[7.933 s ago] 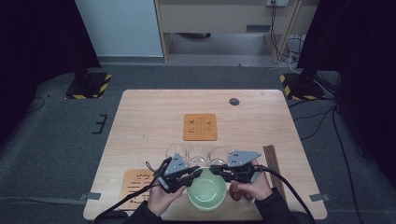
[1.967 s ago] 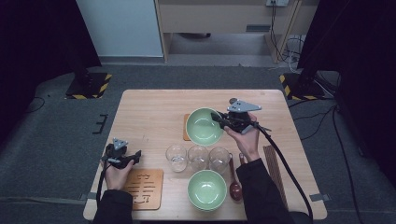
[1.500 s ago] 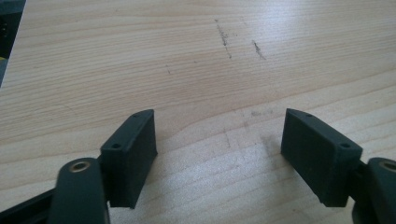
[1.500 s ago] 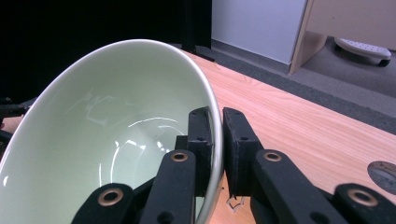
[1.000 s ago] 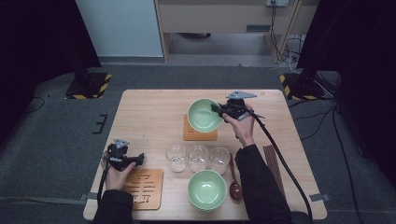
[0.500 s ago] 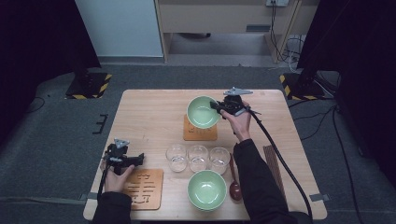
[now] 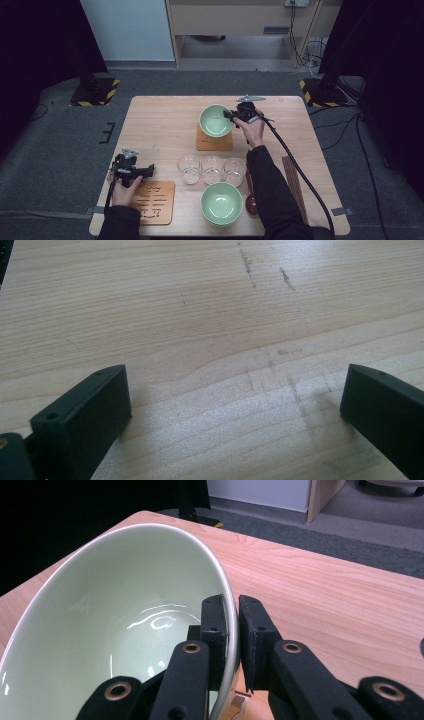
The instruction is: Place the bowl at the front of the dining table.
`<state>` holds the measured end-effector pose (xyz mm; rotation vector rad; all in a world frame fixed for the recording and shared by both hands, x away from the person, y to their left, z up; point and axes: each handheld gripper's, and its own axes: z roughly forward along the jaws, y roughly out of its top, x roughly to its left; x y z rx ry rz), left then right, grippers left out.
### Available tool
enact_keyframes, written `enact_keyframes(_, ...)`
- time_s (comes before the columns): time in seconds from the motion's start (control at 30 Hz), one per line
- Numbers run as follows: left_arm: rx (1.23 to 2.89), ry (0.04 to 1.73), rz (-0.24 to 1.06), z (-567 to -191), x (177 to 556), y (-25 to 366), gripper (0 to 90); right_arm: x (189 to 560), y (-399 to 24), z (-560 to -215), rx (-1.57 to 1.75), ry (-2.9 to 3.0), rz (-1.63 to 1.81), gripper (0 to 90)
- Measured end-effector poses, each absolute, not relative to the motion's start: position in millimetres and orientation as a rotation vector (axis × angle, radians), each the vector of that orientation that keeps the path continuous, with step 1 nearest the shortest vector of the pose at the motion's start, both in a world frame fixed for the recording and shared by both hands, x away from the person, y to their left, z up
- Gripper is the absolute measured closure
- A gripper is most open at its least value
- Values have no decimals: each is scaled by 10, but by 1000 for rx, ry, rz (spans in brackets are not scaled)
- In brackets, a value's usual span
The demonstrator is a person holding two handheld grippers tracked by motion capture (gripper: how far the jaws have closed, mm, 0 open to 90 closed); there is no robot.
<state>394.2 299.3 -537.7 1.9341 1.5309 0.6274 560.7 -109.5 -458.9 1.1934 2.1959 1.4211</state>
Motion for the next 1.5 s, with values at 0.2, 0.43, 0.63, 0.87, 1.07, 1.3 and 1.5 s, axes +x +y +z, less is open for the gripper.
enact_keyframes(0.2, 1934, 1531, 627, -5377, 3942, 2993, 0, 5634, -1052, -4698, 1217, 2217, 1423, 823)
enact_keyframes(0.43, 1934, 1531, 627, -5378, 3942, 2993, 0, 5667, -1053, -4816, 1250, 2236, 1400, 821)
enact_keyframes(0.63, 1934, 1530, 627, -5378, 3942, 2993, 0, 5691, -1048, -4891, 1273, 2247, 1401, 820)
enact_keyframes(0.87, 1934, 1530, 628, -5378, 3942, 2993, 0, 5702, -1075, -4960, 1302, 2251, 1396, 819)
enact_keyframes(1.07, 1934, 1531, 628, -5378, 3943, 2993, 0, 5716, -1079, -5022, 1333, 2252, 1402, 818)
enact_keyframes(1.3, 1934, 1530, 628, -5378, 3943, 2993, 0, 5749, -1095, -5032, 1352, 2242, 1422, 816)
enact_keyframes(1.5, 1934, 1531, 628, -5378, 3942, 2993, 0, 5748, -1066, -5099, 1357, 2247, 1415, 813)
